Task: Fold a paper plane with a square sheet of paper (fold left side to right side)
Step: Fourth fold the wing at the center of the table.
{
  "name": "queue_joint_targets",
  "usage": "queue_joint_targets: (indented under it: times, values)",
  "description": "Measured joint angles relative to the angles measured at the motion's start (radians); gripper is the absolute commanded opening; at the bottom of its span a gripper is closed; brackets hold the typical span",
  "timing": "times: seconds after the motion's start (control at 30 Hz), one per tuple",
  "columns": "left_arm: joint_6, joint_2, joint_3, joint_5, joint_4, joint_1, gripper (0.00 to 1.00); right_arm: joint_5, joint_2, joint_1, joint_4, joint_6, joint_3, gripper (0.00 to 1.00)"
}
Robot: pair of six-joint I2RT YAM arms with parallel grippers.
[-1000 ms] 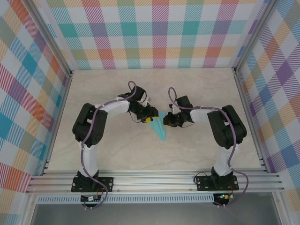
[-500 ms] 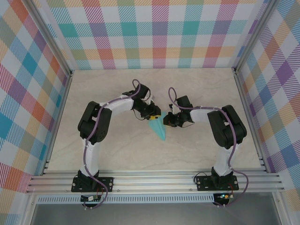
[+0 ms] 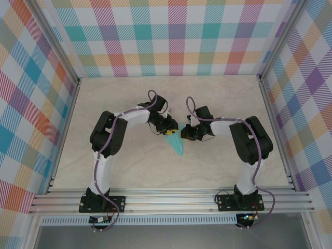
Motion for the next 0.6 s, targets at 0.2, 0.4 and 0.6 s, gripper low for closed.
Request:
queue_joint_targets:
  times: [0.2, 0.4, 0.6]
  values:
    - [0.000, 0.001, -0.015, -0.015, 0.001, 0.000, 0.29, 0.000, 0.000, 0.000, 0.000, -0.007, 0.000, 0.10]
    - [0.000, 0.001, -0.031, -0.019, 0.010, 0.000, 0.28, 0.000, 0.000, 0.000, 0.000, -0.008, 0.000, 0.11]
    - [0.000, 0.001, -0.033, -0.019, 0.013, 0.000, 0.28, -0.011, -0.004, 0.000, 0.003, -0.005, 0.000, 0.20]
